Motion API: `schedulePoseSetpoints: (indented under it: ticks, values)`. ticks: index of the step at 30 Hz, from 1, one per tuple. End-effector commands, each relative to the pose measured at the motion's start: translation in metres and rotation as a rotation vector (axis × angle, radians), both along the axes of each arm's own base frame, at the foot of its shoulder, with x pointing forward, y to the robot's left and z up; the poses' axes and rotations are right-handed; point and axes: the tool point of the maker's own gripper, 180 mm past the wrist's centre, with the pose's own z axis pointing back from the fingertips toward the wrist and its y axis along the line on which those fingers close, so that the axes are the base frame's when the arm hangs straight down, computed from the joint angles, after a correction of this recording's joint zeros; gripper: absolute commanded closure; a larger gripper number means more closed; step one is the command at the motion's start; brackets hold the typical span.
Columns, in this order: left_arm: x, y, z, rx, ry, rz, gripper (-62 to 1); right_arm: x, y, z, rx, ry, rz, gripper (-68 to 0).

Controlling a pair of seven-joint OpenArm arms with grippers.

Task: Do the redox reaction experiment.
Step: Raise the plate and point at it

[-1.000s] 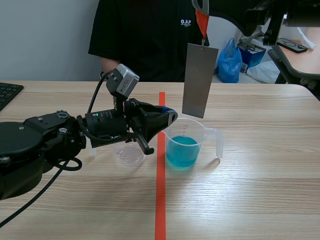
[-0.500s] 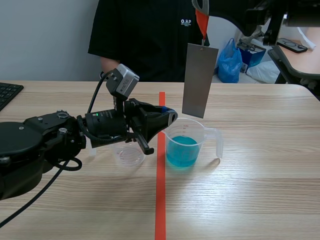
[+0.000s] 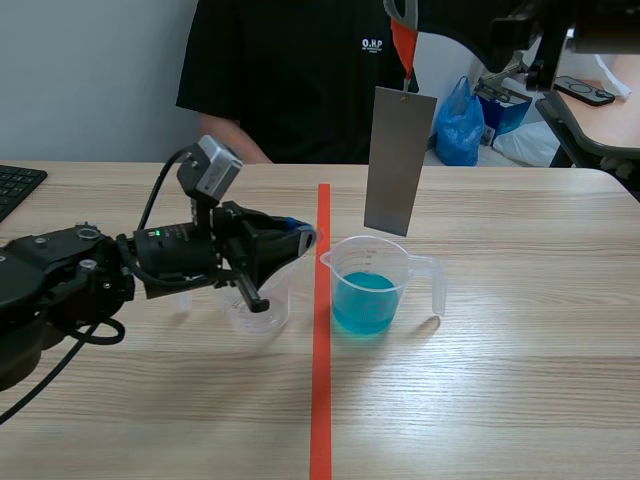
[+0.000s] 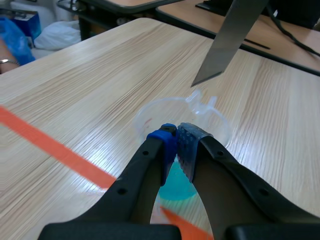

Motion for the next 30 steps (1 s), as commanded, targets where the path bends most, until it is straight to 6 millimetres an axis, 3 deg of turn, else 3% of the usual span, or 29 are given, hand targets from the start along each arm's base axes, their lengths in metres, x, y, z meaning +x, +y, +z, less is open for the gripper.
schedulePoseSetpoints:
  ticks: [1,8,14,21,30]
  values:
    - [0.007,0.017,0.012,-0.034,-0.029,0.040,-4.0,-0.001,-0.001,0.015,0.018,-0.043,0.004,-1.3]
    - [-0.005,0.084,0.009,-0.020,-0.024,0.138,-4.0,-0.001,-0.001,0.015,0.018,-0.043,0.004,-1.3]
    - [-0.035,0.142,0.001,0.096,-0.003,0.190,-4.0,-0.001,-0.001,0.015,0.018,-0.043,0.004,-1.3]
    - [-0.098,0.195,-0.015,0.240,0.019,0.218,-4.0,-0.001,-0.001,0.014,0.012,-0.039,0.004,-1.3]
    - [-0.188,0.240,-0.053,0.462,0.008,0.331,-4.0,-0.001,-0.001,0.013,0.009,-0.037,0.004,-1.3]
